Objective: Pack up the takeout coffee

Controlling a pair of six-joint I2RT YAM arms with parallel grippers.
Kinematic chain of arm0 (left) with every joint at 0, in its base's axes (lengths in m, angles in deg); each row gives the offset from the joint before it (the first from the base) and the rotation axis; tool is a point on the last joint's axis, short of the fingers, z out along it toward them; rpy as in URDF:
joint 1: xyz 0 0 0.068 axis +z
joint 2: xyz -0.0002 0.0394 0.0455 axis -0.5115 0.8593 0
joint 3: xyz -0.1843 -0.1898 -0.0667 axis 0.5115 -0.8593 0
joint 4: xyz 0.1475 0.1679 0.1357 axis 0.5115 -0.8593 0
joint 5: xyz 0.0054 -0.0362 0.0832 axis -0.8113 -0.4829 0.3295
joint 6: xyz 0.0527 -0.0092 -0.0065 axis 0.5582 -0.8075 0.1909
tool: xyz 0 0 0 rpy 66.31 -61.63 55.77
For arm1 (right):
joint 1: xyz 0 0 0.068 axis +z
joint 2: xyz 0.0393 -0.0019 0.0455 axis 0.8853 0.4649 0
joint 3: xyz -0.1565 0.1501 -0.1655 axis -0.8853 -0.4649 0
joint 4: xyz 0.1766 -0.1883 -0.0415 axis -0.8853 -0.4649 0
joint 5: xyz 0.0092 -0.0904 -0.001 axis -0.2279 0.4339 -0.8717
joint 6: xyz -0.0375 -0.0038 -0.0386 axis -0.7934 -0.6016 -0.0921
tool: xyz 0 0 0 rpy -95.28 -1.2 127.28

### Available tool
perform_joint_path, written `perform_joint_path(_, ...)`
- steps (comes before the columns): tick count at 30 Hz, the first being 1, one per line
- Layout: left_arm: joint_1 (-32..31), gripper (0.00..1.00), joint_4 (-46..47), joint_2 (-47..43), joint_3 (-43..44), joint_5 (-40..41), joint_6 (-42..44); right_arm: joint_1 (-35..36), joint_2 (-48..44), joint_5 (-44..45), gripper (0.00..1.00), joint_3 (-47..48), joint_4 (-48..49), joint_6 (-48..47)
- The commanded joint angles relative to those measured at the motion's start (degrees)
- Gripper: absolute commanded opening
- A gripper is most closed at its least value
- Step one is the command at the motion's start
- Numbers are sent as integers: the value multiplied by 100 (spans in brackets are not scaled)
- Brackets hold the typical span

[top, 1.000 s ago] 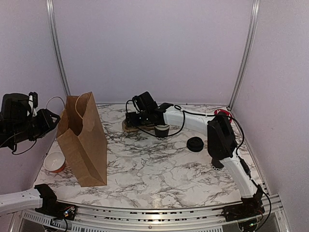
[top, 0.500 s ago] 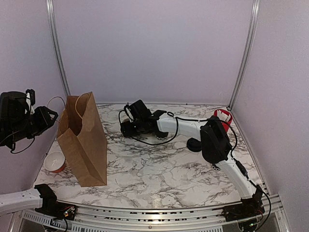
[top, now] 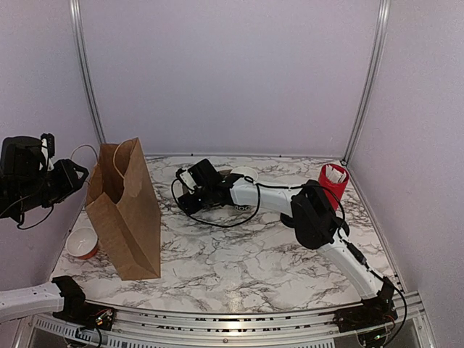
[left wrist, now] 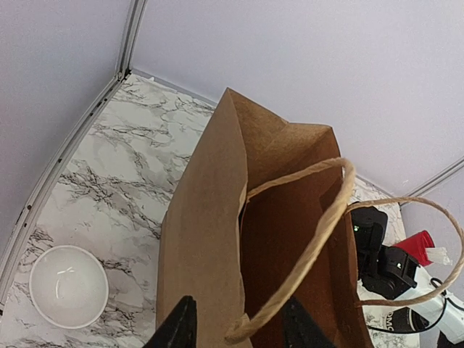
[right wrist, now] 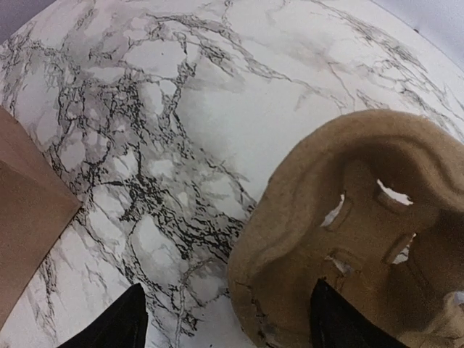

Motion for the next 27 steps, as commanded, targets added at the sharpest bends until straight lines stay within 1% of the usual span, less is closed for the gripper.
perform_joint_path(1, -18, 40, 116, 31, 94, -37, 34, -18, 33, -171, 70, 289, -84, -343)
perform_joint_path(5, -18, 40, 171, 44, 29, -73, 21, 50, -201, -264, 60, 36, -158, -431)
perform_joint_path(10, -18, 40, 261, 53, -37, -100, 37, 168, -509, -285, 41, -297, -291, -530)
perform_joint_path(12, -18, 40, 304, 73, -51, -121, 62, 206, -536, -286, 33, -304, -388, -528)
perform_joint_path(14, -17, 40, 343, 104, -52, -154, 88, 238, -558, -267, 26, -306, -492, -530)
perform_joint_path(15, -18, 40, 358, 119, -40, -168, 101, 251, -585, -253, 21, -306, -539, -529)
perform_joint_path(16, -18, 40, 362, 131, -38, -178, 114, 267, -615, -268, 15, -307, -597, -525)
perform_joint_path(17, -18, 40, 370, 138, -38, -187, 116, 289, -665, -272, 11, -318, -655, -519)
perform_joint_path(18, -13, 40, 378, 140, -39, -188, 123, 317, -725, -228, 10, -365, -696, -524)
perform_joint_path(19, -17, 40, 381, 143, -38, -188, 125, 347, -806, -147, 11, -453, -674, -523)
perform_joint_path(20, -17, 40, 388, 143, -45, -188, 126, 385, -894, 25, 16, -553, -626, -517)
perform_joint_path(21, -18, 40, 393, 139, -51, -188, 126, 410, -976, 184, 25, -651, -553, -492)
perform_joint_path(23, -18, 40, 418, 152, -63, -204, 126, 415, -1056, 610, 39, -711, -421, -360)
perform_joint_path(26, -18, 40, 462, 187, -57, -246, 141, 415, -919, 1153, 57, -506, -295, -216)
perform_joint_path(27, -18, 40, 475, 196, -56, -257, 142, 415, -756, 1259, 59, -349, -300, -162)
